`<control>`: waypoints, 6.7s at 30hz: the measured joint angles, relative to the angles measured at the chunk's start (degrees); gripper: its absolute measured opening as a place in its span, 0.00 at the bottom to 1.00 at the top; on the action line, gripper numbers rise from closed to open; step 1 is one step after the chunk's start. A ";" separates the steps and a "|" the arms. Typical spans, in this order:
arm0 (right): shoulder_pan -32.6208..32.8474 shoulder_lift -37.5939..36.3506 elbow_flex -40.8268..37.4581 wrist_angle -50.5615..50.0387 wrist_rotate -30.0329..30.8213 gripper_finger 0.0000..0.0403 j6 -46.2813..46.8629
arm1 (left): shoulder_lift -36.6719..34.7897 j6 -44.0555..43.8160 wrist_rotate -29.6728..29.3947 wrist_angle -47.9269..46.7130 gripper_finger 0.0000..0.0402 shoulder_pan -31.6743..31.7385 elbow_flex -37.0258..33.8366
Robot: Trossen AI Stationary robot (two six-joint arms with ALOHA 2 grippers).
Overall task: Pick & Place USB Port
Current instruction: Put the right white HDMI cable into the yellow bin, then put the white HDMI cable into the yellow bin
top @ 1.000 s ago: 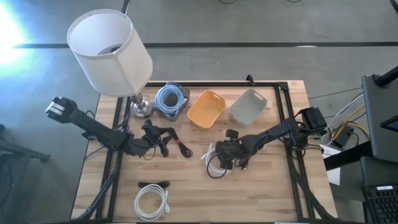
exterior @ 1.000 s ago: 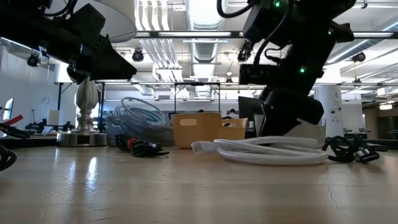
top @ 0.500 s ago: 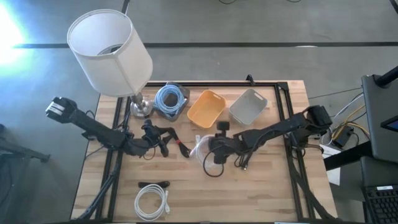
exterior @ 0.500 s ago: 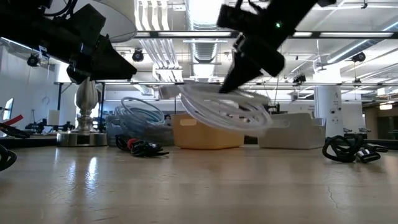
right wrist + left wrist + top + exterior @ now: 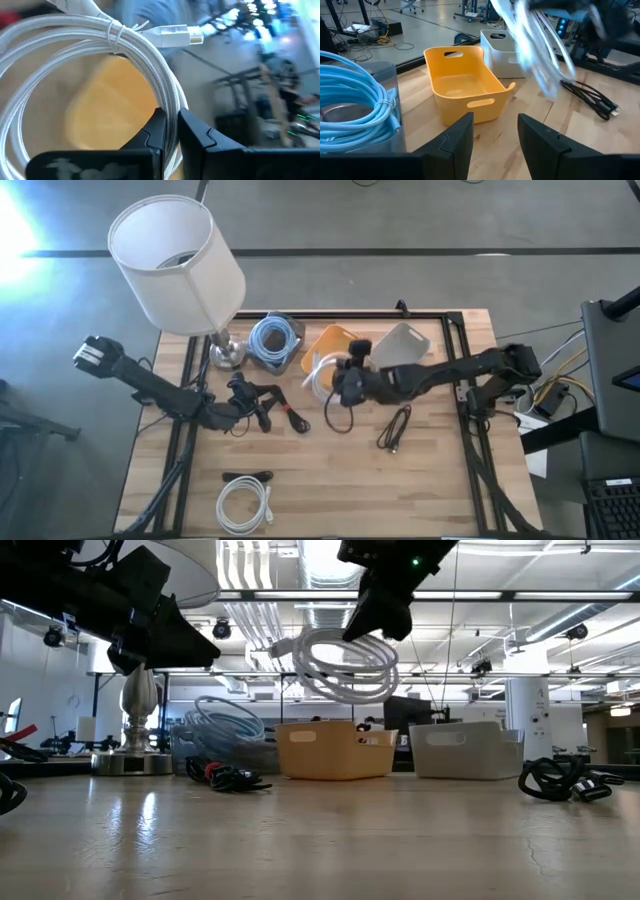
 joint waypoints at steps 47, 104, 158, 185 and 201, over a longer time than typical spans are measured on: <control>-24.40 6.78 -13.08 32.95 -23.65 0.30 0.69 | 0.00 -1.51 0.26 0.00 0.39 0.00 -0.09; -4.67 -2.18 -13.19 23.91 -22.95 0.46 12.21 | 24.48 -70.05 42.96 -62.10 0.39 -30.70 36.74; -4.73 -2.14 -13.21 23.96 -23.07 0.46 12.60 | 24.68 -77.40 20.08 -44.96 0.04 -37.18 19.92; -4.66 -2.14 -13.23 24.07 -49.81 0.46 13.13 | 24.52 -23.70 7.96 -46.20 0.06 -15.90 34.44; -4.02 -2.01 -13.23 24.25 -50.74 0.46 16.93 | 24.50 -17.24 5.33 -47.57 0.06 -12.82 34.36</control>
